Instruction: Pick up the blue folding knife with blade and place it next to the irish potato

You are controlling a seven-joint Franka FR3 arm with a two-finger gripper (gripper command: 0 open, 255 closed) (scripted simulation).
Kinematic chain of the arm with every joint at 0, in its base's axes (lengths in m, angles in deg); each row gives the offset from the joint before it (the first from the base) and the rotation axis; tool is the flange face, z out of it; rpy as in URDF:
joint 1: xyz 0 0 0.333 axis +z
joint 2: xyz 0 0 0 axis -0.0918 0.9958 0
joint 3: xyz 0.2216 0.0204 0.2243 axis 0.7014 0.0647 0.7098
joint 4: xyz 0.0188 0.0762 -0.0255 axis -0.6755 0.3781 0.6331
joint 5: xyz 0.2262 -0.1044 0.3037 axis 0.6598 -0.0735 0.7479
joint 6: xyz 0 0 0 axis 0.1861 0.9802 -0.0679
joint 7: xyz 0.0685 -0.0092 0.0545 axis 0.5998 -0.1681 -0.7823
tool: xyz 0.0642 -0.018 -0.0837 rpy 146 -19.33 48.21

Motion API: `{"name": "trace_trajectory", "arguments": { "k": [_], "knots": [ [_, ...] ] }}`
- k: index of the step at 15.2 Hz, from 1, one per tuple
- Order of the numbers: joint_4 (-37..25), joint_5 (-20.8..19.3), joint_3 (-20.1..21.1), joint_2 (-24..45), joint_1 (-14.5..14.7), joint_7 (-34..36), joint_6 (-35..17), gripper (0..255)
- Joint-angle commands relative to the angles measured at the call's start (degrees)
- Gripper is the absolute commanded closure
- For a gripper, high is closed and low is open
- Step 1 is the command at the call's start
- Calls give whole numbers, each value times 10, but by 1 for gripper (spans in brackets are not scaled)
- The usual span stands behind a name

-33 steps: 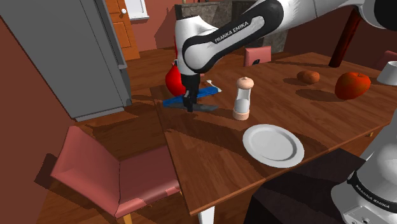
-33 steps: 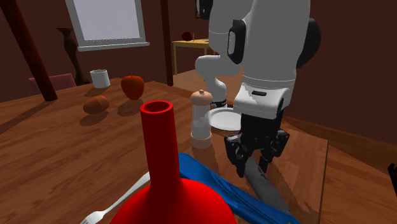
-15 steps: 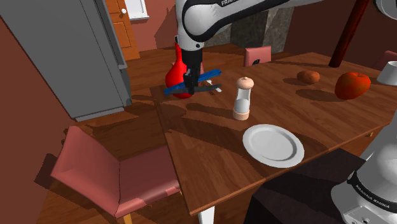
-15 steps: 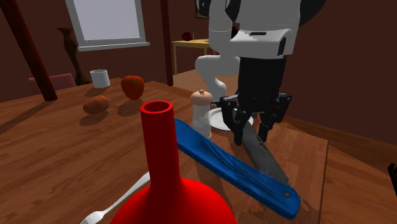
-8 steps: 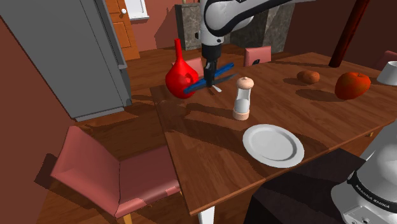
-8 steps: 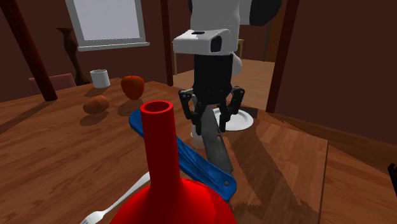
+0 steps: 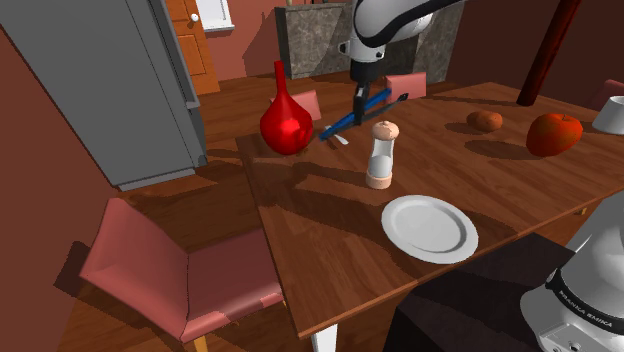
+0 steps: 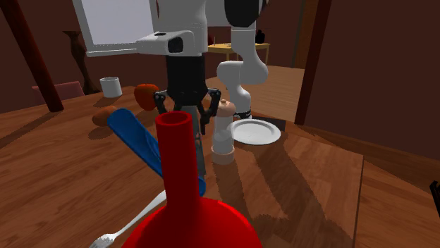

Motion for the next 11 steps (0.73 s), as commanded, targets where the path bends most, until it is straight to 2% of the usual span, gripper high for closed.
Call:
{"name": "trace_trajectory", "arguments": {
  "k": [1,11],
  "knots": [
    [7,2,-12,-5,-14,-27,-2,255],
    [-3,15,-72,3,-85,-164,3,255]
  ]
}}
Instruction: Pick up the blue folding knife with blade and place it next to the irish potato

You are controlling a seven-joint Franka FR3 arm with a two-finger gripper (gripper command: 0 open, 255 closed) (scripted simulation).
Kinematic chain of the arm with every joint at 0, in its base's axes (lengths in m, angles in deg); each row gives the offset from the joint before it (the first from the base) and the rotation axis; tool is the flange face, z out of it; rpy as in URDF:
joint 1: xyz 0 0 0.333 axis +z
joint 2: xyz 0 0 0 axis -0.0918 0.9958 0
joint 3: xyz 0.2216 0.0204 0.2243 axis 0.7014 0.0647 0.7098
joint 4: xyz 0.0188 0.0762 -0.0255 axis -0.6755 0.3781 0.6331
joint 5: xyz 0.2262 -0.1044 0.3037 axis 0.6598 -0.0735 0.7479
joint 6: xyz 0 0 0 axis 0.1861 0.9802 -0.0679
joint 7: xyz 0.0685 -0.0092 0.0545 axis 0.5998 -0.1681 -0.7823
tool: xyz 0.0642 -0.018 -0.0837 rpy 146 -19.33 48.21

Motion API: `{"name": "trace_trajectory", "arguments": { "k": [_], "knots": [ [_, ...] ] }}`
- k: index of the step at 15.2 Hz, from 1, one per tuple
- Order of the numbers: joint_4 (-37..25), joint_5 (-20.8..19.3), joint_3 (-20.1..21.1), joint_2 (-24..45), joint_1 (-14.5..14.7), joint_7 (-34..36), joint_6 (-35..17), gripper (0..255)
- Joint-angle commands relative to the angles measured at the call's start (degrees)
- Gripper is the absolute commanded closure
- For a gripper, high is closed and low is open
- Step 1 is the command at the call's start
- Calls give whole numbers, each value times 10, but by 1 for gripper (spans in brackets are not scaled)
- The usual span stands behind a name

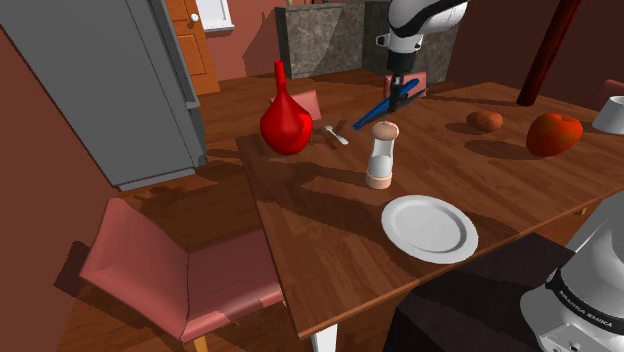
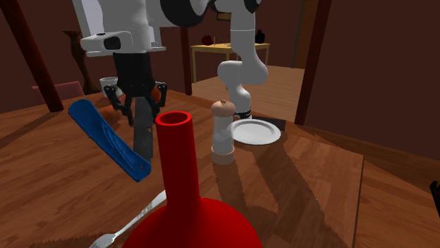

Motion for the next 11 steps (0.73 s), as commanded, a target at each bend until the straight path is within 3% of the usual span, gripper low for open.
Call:
{"name": "trace_trajectory", "arguments": {
  "k": [1,11],
  "knots": [
    [-8,3,-12,6,-15,-29,2,255],
    [-95,30,-64,73,-92,-164,29,255]
  ]
}}
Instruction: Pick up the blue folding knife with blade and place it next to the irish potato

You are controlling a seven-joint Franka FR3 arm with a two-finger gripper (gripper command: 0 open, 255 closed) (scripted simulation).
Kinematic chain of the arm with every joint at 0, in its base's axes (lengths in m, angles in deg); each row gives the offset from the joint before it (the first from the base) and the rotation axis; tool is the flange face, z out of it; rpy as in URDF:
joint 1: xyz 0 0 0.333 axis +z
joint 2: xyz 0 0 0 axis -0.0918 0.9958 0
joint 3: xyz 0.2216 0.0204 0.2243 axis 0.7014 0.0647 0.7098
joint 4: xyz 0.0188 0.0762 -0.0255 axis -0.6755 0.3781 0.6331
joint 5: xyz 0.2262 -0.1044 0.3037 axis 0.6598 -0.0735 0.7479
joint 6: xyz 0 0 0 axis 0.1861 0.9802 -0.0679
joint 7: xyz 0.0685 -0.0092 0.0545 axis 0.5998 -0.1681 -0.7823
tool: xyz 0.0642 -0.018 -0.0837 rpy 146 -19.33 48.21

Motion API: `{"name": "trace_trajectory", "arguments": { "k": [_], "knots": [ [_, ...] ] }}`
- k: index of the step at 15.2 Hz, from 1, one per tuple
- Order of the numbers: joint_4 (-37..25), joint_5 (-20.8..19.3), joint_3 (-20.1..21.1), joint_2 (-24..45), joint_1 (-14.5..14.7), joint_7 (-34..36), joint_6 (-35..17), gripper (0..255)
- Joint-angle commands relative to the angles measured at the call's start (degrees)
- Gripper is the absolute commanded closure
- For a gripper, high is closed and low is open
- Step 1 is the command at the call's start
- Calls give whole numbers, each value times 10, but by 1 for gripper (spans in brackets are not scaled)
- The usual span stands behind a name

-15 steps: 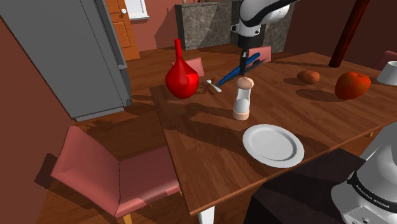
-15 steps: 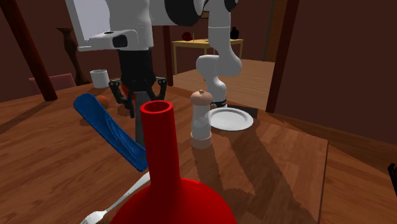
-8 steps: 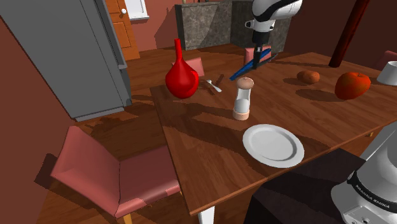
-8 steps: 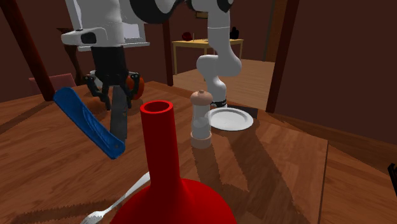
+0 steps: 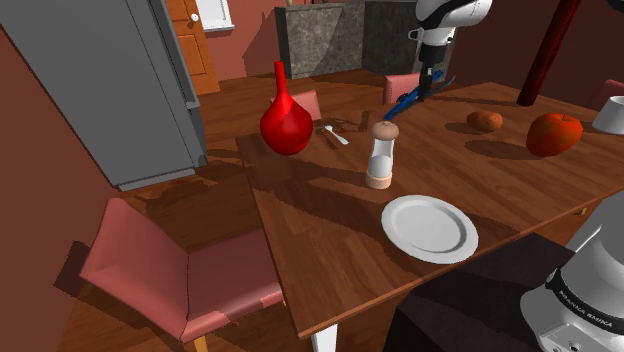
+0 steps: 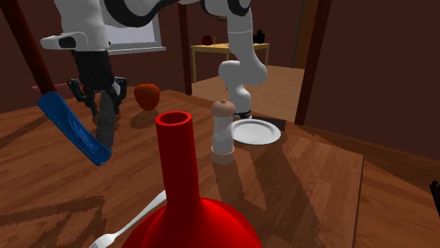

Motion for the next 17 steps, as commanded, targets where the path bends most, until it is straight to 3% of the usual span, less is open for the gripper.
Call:
{"name": "trace_trajectory", "arguments": {
  "k": [1,3,17],
  "knots": [
    [-31,8,-9,21,-17,-27,11,255],
    [-67,18,-19,47,-39,-59,23,255],
    [6,28,-15,73,-39,-69,-74,255]
  ]
}}
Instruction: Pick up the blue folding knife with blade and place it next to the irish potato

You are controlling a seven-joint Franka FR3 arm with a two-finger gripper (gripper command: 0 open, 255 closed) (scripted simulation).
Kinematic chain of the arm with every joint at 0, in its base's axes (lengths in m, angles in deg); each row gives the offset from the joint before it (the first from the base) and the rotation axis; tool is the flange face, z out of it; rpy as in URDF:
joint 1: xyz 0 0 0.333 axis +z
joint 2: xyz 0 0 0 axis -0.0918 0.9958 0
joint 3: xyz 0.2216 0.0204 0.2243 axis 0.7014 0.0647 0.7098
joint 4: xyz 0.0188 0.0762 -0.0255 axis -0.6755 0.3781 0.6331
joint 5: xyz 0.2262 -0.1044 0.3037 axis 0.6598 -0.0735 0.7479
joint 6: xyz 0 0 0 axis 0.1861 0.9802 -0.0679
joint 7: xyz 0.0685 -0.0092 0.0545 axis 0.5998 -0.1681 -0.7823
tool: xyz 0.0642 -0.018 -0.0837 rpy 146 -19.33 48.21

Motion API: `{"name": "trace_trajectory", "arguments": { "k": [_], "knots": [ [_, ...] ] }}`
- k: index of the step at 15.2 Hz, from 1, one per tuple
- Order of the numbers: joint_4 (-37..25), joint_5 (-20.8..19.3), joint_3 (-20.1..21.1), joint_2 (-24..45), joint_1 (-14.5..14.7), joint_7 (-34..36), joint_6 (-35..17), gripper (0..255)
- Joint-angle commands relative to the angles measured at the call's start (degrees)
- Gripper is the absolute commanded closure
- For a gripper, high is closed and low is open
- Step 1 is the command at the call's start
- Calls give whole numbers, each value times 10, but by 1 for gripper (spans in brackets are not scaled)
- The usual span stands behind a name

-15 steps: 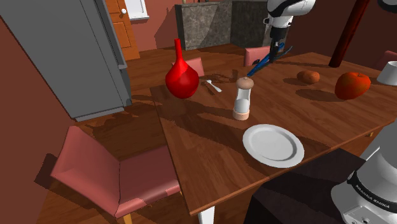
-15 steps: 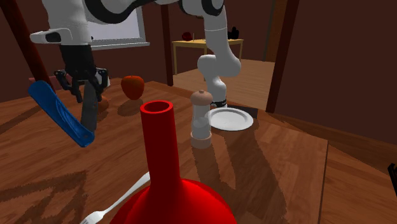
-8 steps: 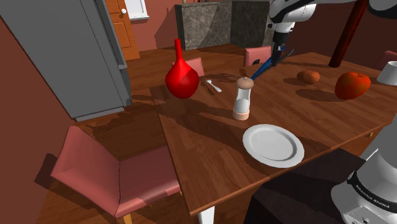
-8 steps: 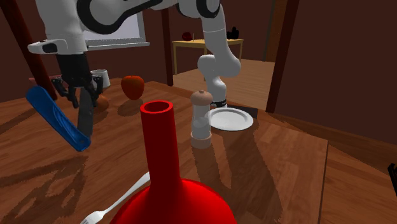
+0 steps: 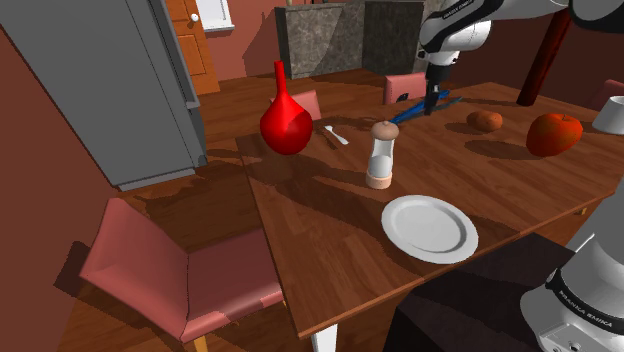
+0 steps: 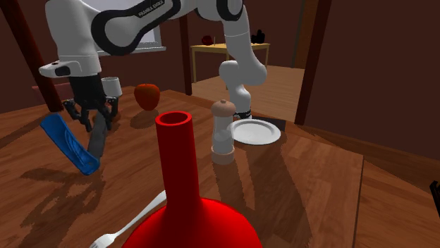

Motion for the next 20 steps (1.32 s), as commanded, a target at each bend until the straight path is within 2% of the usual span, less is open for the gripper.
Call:
{"name": "trace_trajectory", "arguments": {
  "k": [1,11,19,20],
  "knots": [
    [5,3,1,8,-1,-3,-13,255],
    [39,16,6,41,-4,-13,-79,255],
    [39,16,6,41,-4,-13,-79,255],
    [39,16,6,41,-4,-13,-79,0]
  ]
}}
